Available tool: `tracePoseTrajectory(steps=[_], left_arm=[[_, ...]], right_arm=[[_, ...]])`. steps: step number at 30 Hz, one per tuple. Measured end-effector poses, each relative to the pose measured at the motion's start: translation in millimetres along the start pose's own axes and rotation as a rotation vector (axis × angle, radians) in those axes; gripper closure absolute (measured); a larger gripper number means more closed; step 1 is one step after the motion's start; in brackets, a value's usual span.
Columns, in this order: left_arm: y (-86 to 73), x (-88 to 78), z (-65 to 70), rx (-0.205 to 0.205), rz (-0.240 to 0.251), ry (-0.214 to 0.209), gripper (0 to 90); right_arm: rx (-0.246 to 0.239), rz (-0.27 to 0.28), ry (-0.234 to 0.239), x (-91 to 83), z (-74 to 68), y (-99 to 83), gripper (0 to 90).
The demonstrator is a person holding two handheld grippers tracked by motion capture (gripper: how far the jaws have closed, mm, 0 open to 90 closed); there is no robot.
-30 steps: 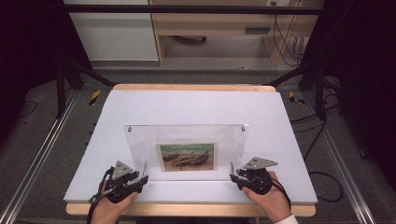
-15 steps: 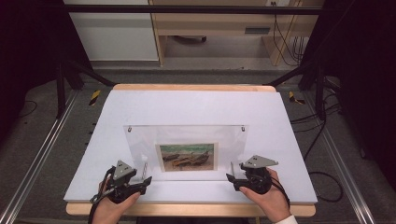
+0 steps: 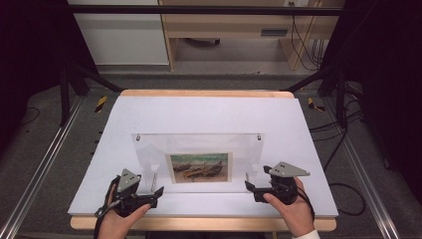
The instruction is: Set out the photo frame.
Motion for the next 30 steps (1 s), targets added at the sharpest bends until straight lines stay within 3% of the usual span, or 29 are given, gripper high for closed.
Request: tracePoseTrajectory(steps=[10, 18, 26, 30], left_arm=[[5.9, -16.7, -12.4, -0.020, 0.057, -0.006, 8.2], [9.5, -33.6, -28.5, -0.059, 0.109, -0.003, 8.3], [10.3, -50.6, -48.1, -0.103, 0.174, 0.048, 8.7], [9.1, -52.9, -53.9, -0.106, 0.174, 0.084, 8.5]], right_arm=[[0.045, 0.129, -0.049, -20.7, 16.8, 8.6, 13.8], [0.104, 0.182, -0.135, -33.9, 34.4, 8.1, 13.9], [0.150, 0.207, -0.217, -40.6, 49.3, 5.1, 13.6], [0.168, 0.221, -0.261, -42.3, 55.8, 3.0, 13.6]])
Point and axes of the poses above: each handheld gripper's, and its own axes: x roughly forward along the jaws, y roughly out of its top, z roughly to its right, the point moved 3 cm from there along x, roughly forward along the jaws, and after that the axes turned 4 degrees about -y, right-handed, at the moved point
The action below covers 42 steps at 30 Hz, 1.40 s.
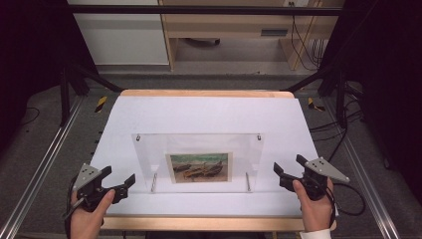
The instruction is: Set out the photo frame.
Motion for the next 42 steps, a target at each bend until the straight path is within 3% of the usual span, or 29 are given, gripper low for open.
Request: tracePoseTrajectory(steps=[5, 9, 18, 31, 42], left_arm=[[-2.4, 1.1, -5.5, 0.005, -0.015, 0.033, 8.5], [-4.5, 3.3, -8.1, 0.034, -0.038, 0.070, 8.5], [-8.2, 7.1, -18.1, 0.050, -0.064, 0.118, 8.5], [-18.3, 25.2, -33.4, 0.065, -0.157, 0.147, 8.4], [-24.0, 32.1, -41.5, 0.056, -0.198, 0.150, 8.2]], right_arm=[[0.008, -0.016, -0.043, 1.4, 7.0, -3.0, 13.5], [-0.001, -0.039, -0.087, 6.3, 11.3, -7.0, 13.3], [0.001, -0.082, -0.135, 14.3, 19.7, -11.8, 13.0], [0.006, -0.136, -0.161, 27.4, 27.5, -17.0, 12.9], [-0.005, -0.199, -0.137, 35.2, 28.0, -23.4, 12.6]])
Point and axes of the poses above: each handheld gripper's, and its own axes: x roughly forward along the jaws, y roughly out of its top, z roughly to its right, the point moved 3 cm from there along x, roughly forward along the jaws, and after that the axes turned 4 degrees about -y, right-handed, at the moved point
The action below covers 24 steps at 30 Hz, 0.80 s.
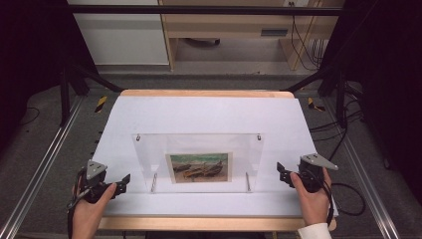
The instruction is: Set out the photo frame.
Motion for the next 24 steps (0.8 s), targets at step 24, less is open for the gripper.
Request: tracePoseTrajectory(steps=[24], left_arm=[[-4.5, 2.7, 0.5, -0.013, -0.037, -0.031, 8.1]], right_arm=[[0.004, -0.156, -0.002, 3.2, 7.2, -16.5, 12.8]])
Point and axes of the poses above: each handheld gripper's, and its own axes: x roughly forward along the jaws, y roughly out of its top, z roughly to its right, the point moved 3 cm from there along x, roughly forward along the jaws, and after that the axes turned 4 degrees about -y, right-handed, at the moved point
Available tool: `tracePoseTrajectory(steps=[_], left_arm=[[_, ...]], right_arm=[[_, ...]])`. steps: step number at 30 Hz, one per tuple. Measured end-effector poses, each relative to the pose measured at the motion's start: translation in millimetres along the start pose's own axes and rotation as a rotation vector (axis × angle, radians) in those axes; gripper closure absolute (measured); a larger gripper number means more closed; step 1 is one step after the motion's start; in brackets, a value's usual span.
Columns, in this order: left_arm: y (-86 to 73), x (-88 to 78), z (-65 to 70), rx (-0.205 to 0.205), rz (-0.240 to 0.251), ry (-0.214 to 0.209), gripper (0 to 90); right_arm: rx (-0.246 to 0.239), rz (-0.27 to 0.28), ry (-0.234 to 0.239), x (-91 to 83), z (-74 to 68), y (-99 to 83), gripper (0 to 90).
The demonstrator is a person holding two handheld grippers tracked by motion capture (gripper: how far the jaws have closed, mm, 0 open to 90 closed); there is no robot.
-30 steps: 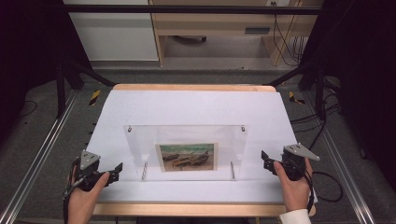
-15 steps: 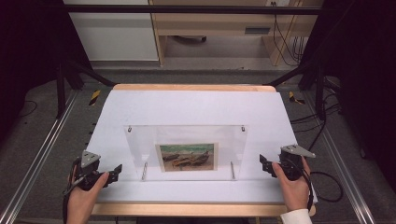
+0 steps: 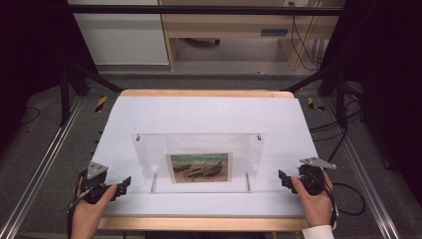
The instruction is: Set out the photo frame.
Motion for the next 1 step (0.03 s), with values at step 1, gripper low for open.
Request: tracePoseTrajectory(steps=[1], left_arm=[[0.3, 0.2, 0.5, -0.001, 0.007, -0.001, 7.9]], right_arm=[[0.001, 0.001, 0.000, -0.3, -0.3, 0.2, 12.8]])
Point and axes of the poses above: each handheld gripper's, and its own axes: x roughly forward along the jaws, y roughly out of its top, z roughly to its right, the point moved 3 cm from there along x, roughly forward along the jaws, and after that the axes turned 4 degrees about -y, right-handed, at the moved point
